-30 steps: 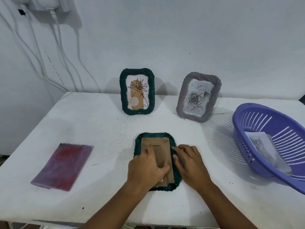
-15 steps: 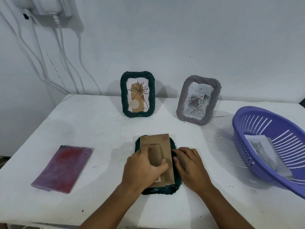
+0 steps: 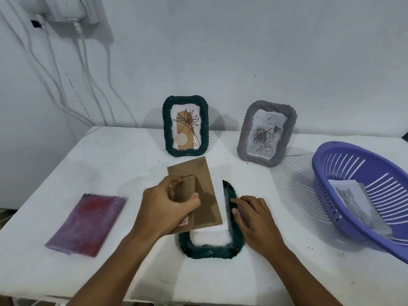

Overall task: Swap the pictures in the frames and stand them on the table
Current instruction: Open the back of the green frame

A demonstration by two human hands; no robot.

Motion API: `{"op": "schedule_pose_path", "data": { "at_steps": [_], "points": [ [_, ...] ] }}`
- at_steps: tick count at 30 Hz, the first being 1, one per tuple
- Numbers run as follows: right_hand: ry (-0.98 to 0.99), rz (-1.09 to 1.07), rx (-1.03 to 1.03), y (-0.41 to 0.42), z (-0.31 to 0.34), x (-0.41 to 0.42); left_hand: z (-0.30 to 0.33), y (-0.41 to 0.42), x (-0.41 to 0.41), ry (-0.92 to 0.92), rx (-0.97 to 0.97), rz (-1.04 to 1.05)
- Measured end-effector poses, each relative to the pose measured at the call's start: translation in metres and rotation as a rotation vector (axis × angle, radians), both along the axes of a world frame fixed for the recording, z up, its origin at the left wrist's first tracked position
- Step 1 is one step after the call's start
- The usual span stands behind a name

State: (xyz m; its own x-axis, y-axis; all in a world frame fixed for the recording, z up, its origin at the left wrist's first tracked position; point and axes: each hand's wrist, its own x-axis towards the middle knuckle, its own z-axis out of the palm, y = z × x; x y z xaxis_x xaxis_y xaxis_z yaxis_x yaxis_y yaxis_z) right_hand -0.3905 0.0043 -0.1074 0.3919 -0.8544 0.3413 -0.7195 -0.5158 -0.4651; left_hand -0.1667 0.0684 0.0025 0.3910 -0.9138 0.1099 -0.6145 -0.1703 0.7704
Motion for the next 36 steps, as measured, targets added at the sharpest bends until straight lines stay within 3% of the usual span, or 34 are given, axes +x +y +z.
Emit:
{"op": "schedule_pose_path", "data": {
  "at_steps": [10, 15, 27, 30, 34, 36],
  "points": [
    [-0.004, -0.001, -0.055, 0.000, -0.003, 0.001, 0.001, 0.008, 0.058, -0.120, 0.144, 0.130],
    [-0.008, -0.009, -0.039, 0.002, -0.003, 0.002, -0.022, 0.011, 0.068, -0.224, 0.257, 0.088],
    [-0.043, -0.030, 0.017, 0.002, -0.001, 0.003, -0.054, 0.008, 0.061, -0.337, 0.308, 0.035],
    [-0.048, -0.034, 0.041, 0.002, 0.000, 0.003, -0.056, 0.003, 0.050, -0.599, 0.223, 0.068],
    [-0.036, -0.029, 0.037, 0.003, 0.000, 0.003, -0.058, -0.008, 0.027, -0.440, 0.013, -0.044],
    [-0.035, -0.029, 0.042, 0.003, 0.000, 0.003, -0.055, -0.012, 0.015, -0.443, 0.026, -0.064]
  ]
}}
